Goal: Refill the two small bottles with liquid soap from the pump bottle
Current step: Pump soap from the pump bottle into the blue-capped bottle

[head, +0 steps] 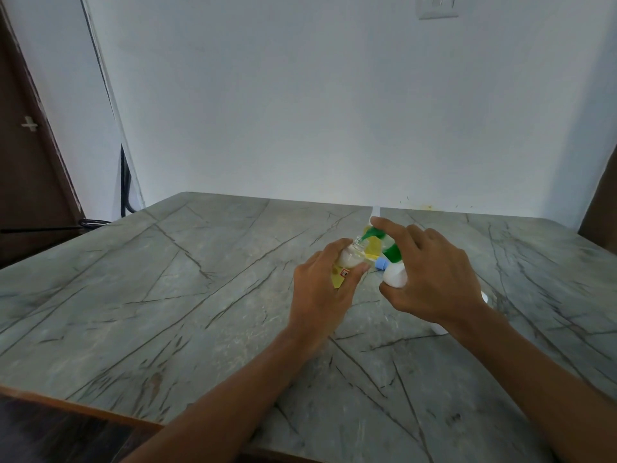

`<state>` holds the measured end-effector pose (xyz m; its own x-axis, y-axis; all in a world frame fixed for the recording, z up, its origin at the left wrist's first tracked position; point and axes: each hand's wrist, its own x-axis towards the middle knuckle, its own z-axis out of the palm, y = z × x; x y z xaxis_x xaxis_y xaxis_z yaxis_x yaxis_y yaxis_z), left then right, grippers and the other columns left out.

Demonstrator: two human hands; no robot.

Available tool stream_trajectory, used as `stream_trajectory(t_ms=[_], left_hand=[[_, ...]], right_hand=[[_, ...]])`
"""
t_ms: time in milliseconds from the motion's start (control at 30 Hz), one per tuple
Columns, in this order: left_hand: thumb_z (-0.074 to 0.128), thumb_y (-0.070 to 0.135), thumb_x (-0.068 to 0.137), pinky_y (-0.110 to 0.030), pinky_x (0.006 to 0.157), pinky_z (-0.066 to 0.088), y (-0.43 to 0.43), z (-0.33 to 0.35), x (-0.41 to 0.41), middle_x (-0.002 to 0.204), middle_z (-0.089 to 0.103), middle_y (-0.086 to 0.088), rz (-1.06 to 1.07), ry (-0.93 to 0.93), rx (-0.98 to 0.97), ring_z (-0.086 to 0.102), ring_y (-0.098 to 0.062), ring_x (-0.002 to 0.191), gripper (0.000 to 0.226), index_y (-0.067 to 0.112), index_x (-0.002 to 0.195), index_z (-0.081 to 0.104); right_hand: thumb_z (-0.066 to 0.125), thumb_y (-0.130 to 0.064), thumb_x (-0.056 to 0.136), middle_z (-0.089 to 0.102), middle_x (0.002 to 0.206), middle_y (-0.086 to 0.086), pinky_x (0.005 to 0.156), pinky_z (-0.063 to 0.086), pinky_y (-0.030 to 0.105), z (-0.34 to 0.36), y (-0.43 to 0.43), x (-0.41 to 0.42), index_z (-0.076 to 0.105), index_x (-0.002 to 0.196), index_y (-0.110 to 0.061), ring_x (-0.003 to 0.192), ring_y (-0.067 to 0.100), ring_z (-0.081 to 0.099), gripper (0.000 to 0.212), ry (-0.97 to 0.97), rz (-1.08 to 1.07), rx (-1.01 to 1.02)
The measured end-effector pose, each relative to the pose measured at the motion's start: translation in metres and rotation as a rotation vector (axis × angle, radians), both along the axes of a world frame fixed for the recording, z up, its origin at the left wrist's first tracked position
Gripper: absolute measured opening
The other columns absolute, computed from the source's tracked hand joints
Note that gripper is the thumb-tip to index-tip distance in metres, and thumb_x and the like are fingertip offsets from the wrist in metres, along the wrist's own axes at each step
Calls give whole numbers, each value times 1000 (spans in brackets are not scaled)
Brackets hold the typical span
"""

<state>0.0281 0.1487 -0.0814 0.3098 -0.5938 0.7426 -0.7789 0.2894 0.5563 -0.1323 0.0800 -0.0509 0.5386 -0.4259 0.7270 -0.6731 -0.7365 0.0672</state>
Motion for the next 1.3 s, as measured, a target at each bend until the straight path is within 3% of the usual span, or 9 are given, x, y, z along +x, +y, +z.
stream_trajectory(t_ms=[133,400,567,767,967,1300], left_hand=[[65,45,82,-21,76,54,0,0,-1,108,67,8,-7,-10,3,62,-5,87,47,24,123,56],[67,44,81,-8,72,48,0,-2,-2,106,68,6,-42,-50,-15,61,-1,85,48,20,121,58],[67,44,82,-9,74,47,1,-2,-3,107,68,5,-51,-64,-13,62,-3,87,48,19,121,58],[66,45,82,-17,70,53,0,-1,-1,103,69,7,-41,-32,-22,63,-4,82,46,20,120,58],[67,43,83,-10,71,50,1,1,0,104,67,12,-15,-12,-13,61,0,83,43,24,120,57],[66,44,83,-5,71,47,1,2,0,107,67,9,-7,-13,5,61,-3,85,46,22,122,57]], right_hand=[[84,-43,53,60,86,2,53,44,28,-1,0,0,33,139,-29,70,14,43,100,-11,-1,-4],[85,-42,53,65,95,5,56,49,33,-1,-2,0,38,129,-27,72,22,55,90,-20,15,8],[87,-39,52,65,93,6,56,47,32,-2,-3,0,41,124,-26,71,23,56,87,-41,30,-4],[83,-42,54,64,93,3,54,46,28,-1,-1,2,38,134,-29,71,17,49,93,-21,4,12],[77,-44,58,57,87,-2,50,39,24,0,2,0,27,148,-33,69,13,42,104,23,-29,-8],[80,-43,56,57,83,-1,50,43,27,1,0,3,32,140,-35,69,13,39,97,33,-36,-2]])
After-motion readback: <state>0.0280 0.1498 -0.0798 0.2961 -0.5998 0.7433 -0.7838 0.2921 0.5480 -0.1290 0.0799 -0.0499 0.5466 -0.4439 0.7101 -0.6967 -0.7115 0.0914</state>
